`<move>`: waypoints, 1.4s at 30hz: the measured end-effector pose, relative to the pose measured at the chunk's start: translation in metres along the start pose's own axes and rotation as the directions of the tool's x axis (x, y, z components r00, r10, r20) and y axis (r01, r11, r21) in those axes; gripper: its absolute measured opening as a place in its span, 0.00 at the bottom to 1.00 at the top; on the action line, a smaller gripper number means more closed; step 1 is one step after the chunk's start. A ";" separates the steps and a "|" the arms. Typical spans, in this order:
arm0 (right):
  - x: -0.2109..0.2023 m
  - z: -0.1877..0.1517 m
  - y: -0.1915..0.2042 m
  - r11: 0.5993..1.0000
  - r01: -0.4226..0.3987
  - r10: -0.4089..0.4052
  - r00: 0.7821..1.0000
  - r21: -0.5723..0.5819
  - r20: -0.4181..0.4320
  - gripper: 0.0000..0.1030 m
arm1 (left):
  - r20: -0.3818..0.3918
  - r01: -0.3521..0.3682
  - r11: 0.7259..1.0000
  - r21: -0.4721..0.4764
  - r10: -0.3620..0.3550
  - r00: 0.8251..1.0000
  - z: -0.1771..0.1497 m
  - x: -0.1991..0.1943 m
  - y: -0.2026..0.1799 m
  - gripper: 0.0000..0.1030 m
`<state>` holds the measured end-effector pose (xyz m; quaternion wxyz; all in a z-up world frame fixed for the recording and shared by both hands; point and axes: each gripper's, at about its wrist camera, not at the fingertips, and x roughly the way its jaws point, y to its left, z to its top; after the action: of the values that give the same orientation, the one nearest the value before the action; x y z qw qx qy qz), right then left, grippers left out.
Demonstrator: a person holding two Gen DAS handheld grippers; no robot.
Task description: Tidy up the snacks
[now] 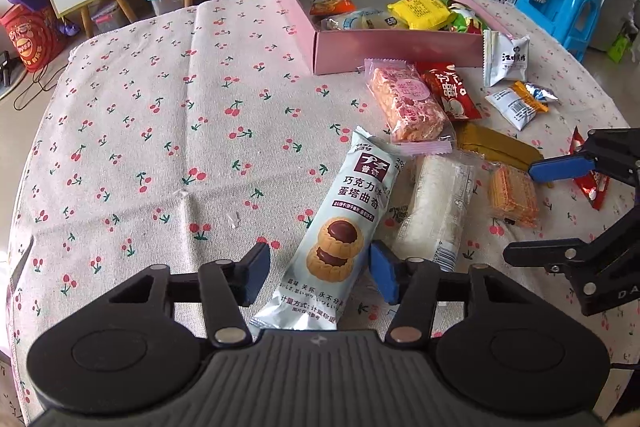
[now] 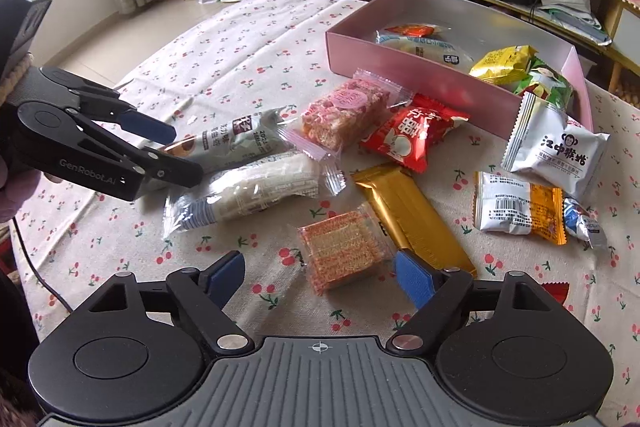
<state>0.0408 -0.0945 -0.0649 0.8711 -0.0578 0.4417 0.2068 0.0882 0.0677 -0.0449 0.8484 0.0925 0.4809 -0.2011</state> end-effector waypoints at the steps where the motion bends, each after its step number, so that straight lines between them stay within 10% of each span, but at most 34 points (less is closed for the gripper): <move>1: 0.001 -0.001 0.000 1.000 0.013 -0.013 1.000 -0.006 0.001 0.76 | -0.002 -0.003 1.000 -0.005 0.002 1.000 0.000 0.000 0.001 0.45; 8: -0.004 0.001 0.006 1.000 -0.009 0.010 1.000 -0.016 0.025 0.63 | 0.002 -0.105 0.994 -0.031 0.105 0.994 0.004 0.002 0.008 0.42; 21: 0.008 0.001 0.003 1.000 0.012 -0.012 1.000 -0.001 0.021 0.63 | -0.003 -0.063 0.997 -0.034 0.063 0.998 0.005 0.010 0.011 0.50; 29: 0.007 0.004 0.010 1.000 0.013 -0.013 1.000 0.007 0.017 0.49 | 0.009 -0.024 0.997 -0.070 0.025 1.000 0.008 0.004 0.012 0.28; 42: -0.008 0.015 0.002 0.996 -0.003 0.000 1.000 0.088 0.029 0.48 | 0.059 0.011 0.989 -0.151 -0.002 0.998 0.016 -0.016 0.018 0.27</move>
<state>0.0470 -0.0911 -0.0494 0.8790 -0.0160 0.4377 0.1885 0.1011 0.0822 -0.0237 0.8661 0.0205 0.4697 -0.1697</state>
